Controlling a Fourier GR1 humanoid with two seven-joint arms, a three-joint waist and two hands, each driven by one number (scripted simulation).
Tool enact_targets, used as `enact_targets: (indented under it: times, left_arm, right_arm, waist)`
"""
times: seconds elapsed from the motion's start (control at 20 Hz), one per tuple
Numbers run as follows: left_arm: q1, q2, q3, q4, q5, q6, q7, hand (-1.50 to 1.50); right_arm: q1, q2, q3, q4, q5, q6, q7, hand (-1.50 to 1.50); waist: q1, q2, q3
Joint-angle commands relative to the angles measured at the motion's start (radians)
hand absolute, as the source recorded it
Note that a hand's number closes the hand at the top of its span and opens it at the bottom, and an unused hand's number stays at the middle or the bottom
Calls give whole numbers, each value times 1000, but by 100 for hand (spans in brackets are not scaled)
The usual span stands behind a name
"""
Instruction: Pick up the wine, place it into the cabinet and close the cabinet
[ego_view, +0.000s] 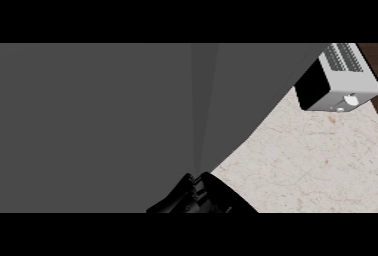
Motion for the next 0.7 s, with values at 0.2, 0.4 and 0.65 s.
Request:
enact_targets:
  times: [0.2, 0.4, 0.65]
  left_arm:
    - [34, 35, 72, 50, 21, -81, -10, -150]
    - [-11, 22, 84, 21, 29, -17, 52, -150]
    - [30, -5, 87, 53, -25, -91, -4, -150]
  right_arm:
    - [-450, 123, -115, 389, -141, -137, 39, 150]
    - [-433, 125, -174, 552, -217, -88, -119, 150]
    - [-424, 126, -229, 673, -306, -56, -199, 150]
  waist:
    - [-17, -3, 4]
    - [-32, -2, 6]
    - [-37, -2, 6]
